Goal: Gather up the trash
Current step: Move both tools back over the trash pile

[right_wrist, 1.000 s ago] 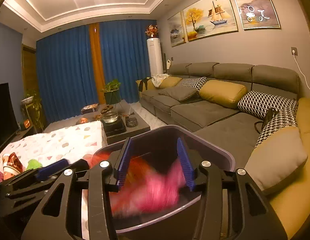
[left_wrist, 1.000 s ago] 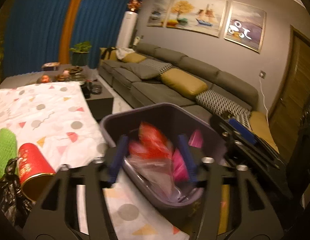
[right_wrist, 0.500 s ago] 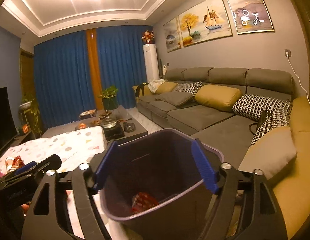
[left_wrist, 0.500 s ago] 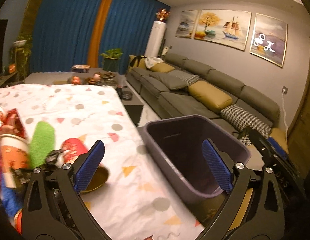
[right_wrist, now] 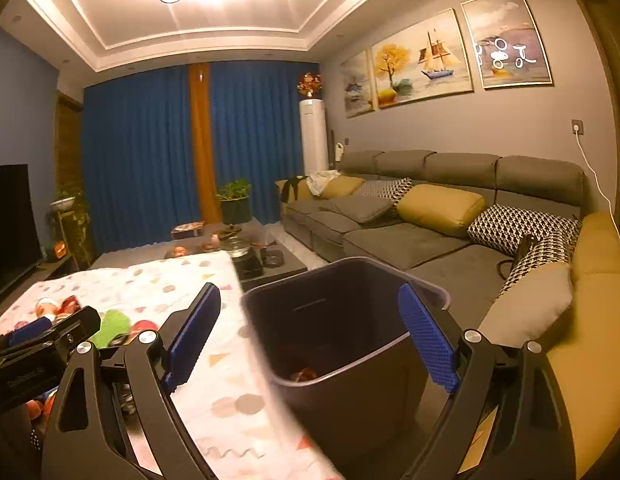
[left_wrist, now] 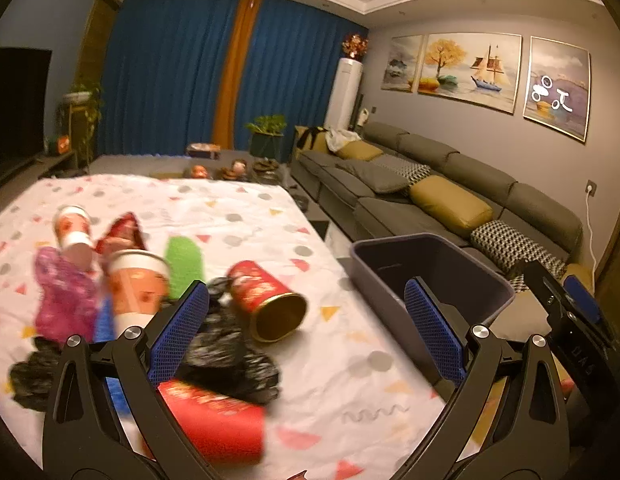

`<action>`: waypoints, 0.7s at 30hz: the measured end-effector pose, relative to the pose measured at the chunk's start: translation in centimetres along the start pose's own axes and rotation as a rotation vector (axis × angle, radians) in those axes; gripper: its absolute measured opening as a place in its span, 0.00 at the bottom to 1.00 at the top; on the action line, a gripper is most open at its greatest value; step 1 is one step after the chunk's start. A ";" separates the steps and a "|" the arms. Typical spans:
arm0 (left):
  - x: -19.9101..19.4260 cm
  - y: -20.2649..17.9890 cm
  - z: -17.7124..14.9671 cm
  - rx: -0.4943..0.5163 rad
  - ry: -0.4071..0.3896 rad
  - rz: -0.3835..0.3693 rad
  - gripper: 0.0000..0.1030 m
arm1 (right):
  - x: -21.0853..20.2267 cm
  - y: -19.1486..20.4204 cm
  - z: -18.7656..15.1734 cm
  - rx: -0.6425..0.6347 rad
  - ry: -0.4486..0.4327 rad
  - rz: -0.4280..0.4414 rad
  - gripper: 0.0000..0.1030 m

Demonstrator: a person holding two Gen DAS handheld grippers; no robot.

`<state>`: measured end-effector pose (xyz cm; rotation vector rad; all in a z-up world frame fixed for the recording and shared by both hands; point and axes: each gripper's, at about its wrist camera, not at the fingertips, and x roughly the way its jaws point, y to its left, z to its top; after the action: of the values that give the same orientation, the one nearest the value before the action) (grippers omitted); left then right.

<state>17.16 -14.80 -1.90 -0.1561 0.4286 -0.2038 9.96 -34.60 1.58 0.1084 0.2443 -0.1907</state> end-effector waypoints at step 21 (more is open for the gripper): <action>-10.6 12.4 -3.4 -0.003 -0.074 0.198 0.94 | -4.6 10.8 -4.2 -0.065 0.064 0.201 0.85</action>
<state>8.31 -0.76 -3.19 -0.1224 0.3685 -0.0028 6.77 -22.75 -0.39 0.0739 0.3015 0.0211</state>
